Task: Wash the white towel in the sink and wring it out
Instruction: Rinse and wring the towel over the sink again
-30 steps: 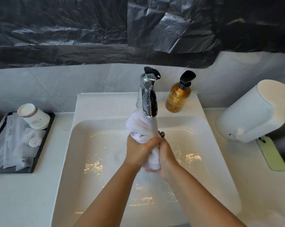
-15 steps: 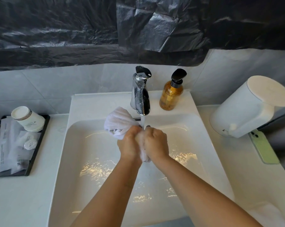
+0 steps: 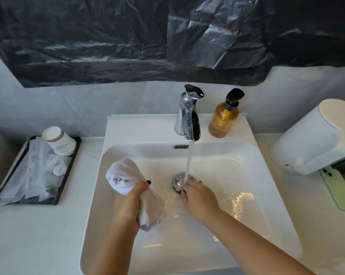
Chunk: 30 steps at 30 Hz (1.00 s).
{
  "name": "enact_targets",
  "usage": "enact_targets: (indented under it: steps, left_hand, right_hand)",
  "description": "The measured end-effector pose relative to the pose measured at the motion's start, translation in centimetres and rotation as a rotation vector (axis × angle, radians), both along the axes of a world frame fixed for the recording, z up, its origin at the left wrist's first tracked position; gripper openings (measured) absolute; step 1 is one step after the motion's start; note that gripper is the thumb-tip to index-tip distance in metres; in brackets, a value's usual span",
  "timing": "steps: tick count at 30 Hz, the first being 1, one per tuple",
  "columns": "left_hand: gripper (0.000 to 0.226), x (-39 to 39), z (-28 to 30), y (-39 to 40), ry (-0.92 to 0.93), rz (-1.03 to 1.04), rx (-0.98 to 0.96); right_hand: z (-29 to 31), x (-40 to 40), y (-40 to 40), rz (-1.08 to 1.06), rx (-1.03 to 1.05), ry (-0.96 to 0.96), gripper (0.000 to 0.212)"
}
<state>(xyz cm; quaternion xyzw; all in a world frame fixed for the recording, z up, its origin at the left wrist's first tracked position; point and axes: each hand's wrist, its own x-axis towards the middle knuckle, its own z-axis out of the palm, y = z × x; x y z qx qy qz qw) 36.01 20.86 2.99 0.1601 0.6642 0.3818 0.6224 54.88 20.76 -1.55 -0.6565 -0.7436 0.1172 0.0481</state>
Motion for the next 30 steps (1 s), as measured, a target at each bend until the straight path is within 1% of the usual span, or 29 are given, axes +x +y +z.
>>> enact_targets:
  steps: [1,3,5,7,10,13,15,17,18,20,22,23,24,25,26,28,29,30]
  left_hand:
    - [0.048,-0.2,0.1,-0.1,0.040,0.015,0.035]
    - [0.043,-0.6,0.1,-0.1,0.083,0.021,0.065]
    - [0.034,-0.6,0.1,-0.1,0.088,0.012,0.070]
    - [0.023,-0.5,-0.4,-0.1,0.083,0.014,0.053]
    - [0.028,-0.1,-1.2,-0.1,0.053,-0.007,0.008]
    - [0.016,0.5,-1.0,0.1,0.051,0.040,0.034]
    - [0.009,1.1,-0.3,0.5,0.059,0.033,0.064]
    - [0.006,1.6,0.1,0.7,0.043,0.011,0.090]
    - [0.006,1.8,0.4,0.7,0.035,0.007,0.094]
    - [0.013,1.8,0.7,0.3,0.019,0.008,0.110]
    - [0.032,1.8,1.2,0.0,0.005,-0.011,0.134]
    - [0.041,1.8,1.4,-0.3,-0.002,-0.022,0.141]
    - [0.046,1.7,1.9,-0.4,-0.009,-0.030,0.141]
    - [0.047,1.7,2.1,-0.6,-0.016,-0.041,0.151]
    - [0.045,1.6,2.5,-0.7,-0.019,-0.058,0.151]
    - [0.035,1.4,3.1,-1.0,-0.047,-0.087,0.161]
    - [0.030,1.3,3.4,-1.1,-0.079,-0.093,0.153]
    - [0.029,1.2,3.7,-1.2,-0.119,-0.089,0.139]
  right_hand:
    - [-0.4,-0.2,-0.1,0.002,0.033,-0.016,0.013]
    - [-0.8,-0.6,-0.1,0.002,0.077,-0.067,0.018]
    - [-1.1,-0.6,0.2,0.015,0.074,-0.122,0.021]
    - [-1.5,-0.5,0.5,0.054,0.064,-0.160,0.020]
    - [-2.1,-0.2,0.8,0.158,0.056,-0.214,0.020]
    - [-2.4,0.3,1.0,0.186,0.056,-0.322,0.020]
    - [-2.8,0.3,1.0,0.199,0.037,-0.409,0.017]
    - [-3.0,0.1,1.1,0.258,-0.008,-0.490,0.010]
    - [-2.7,-0.2,1.3,0.303,-0.037,-0.532,0.007]
    - [-1.9,-0.8,1.4,0.343,-0.119,-0.583,0.008]
    - [0.4,-1.7,1.5,0.324,-0.094,-0.588,0.015]
    - [1.6,-1.8,1.6,0.321,-0.121,-0.598,0.021]
    - [2.5,-1.8,2.1,0.305,-0.192,-0.540,0.028]
    - [2.9,-1.4,2.8,0.225,-0.269,-0.408,0.031]
    - [3.8,-1.1,3.4,0.136,-0.399,-0.271,0.030]
    - [5.2,-0.5,4.1,-0.067,-0.525,0.073,0.024]
    - [5.7,-0.5,3.7,-0.158,-0.540,0.283,0.024]
    - [6.3,-0.7,2.9,-0.248,-0.511,0.521,0.021]
